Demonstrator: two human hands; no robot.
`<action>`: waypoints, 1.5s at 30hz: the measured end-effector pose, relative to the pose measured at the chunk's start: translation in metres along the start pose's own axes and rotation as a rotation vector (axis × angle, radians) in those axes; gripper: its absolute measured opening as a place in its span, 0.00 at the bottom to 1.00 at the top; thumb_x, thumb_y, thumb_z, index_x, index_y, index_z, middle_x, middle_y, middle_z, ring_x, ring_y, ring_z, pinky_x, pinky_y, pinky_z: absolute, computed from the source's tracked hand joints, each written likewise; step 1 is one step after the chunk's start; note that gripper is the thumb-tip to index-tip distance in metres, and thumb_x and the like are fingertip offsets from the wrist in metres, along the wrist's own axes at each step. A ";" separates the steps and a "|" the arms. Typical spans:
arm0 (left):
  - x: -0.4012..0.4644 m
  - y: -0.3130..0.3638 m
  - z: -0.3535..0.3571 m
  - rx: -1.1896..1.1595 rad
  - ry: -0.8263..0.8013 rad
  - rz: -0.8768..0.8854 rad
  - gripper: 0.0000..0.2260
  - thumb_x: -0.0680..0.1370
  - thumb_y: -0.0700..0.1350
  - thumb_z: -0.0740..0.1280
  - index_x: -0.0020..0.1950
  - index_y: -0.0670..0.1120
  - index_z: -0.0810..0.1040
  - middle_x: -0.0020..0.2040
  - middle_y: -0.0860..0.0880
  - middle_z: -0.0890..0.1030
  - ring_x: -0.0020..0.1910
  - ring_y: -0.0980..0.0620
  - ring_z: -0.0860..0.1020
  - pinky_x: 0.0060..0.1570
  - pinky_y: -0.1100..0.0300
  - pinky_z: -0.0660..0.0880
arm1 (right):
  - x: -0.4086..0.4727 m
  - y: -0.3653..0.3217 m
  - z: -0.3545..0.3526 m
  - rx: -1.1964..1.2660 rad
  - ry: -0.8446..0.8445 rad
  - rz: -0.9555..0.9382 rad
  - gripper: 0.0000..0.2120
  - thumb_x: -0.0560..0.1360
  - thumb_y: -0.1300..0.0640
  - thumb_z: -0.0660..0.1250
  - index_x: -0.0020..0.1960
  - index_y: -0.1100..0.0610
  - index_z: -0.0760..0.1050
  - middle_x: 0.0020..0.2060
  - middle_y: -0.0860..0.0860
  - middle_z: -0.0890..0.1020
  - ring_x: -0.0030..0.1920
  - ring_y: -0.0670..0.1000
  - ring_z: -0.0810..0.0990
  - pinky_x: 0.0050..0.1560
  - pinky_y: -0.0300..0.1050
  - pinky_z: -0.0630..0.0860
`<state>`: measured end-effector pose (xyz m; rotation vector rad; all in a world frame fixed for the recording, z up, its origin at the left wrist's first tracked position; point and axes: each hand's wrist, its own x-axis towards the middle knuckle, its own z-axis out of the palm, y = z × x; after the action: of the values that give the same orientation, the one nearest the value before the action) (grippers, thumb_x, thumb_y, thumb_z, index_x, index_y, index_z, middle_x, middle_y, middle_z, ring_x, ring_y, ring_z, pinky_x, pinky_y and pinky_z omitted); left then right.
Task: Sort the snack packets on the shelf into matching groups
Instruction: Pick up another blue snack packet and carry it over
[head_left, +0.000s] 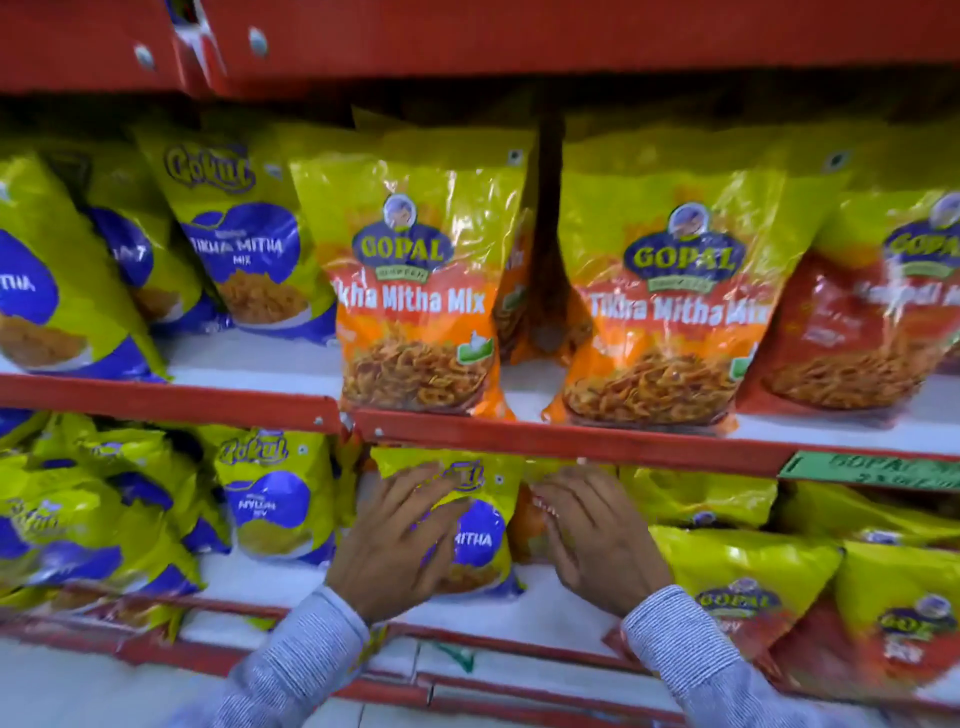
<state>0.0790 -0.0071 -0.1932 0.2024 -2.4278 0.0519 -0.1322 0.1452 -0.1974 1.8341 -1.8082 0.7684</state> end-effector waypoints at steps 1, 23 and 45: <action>-0.017 -0.004 0.005 -0.045 -0.036 -0.083 0.11 0.78 0.44 0.66 0.59 0.46 0.80 0.60 0.45 0.84 0.62 0.43 0.78 0.62 0.49 0.76 | -0.006 -0.005 0.009 0.006 -0.062 0.034 0.09 0.74 0.58 0.66 0.54 0.56 0.79 0.49 0.54 0.85 0.52 0.57 0.82 0.63 0.53 0.75; -0.095 -0.055 0.069 -0.773 -0.331 -0.987 0.27 0.61 0.36 0.85 0.58 0.42 0.82 0.52 0.50 0.85 0.48 0.52 0.83 0.48 0.61 0.79 | -0.025 -0.040 0.102 0.711 -0.434 0.944 0.32 0.59 0.69 0.82 0.51 0.42 0.75 0.47 0.40 0.84 0.45 0.35 0.84 0.46 0.28 0.79; 0.005 -0.105 -0.167 -0.832 0.426 -0.765 0.12 0.58 0.52 0.67 0.36 0.51 0.85 0.30 0.57 0.82 0.32 0.61 0.74 0.32 0.61 0.73 | 0.182 -0.146 -0.031 0.985 -0.051 0.543 0.28 0.59 0.58 0.82 0.58 0.48 0.80 0.50 0.43 0.89 0.51 0.43 0.86 0.51 0.41 0.83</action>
<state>0.1992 -0.0959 -0.0645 0.6297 -1.6389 -1.1034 0.0087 0.0357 -0.0436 1.8396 -2.1865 2.1239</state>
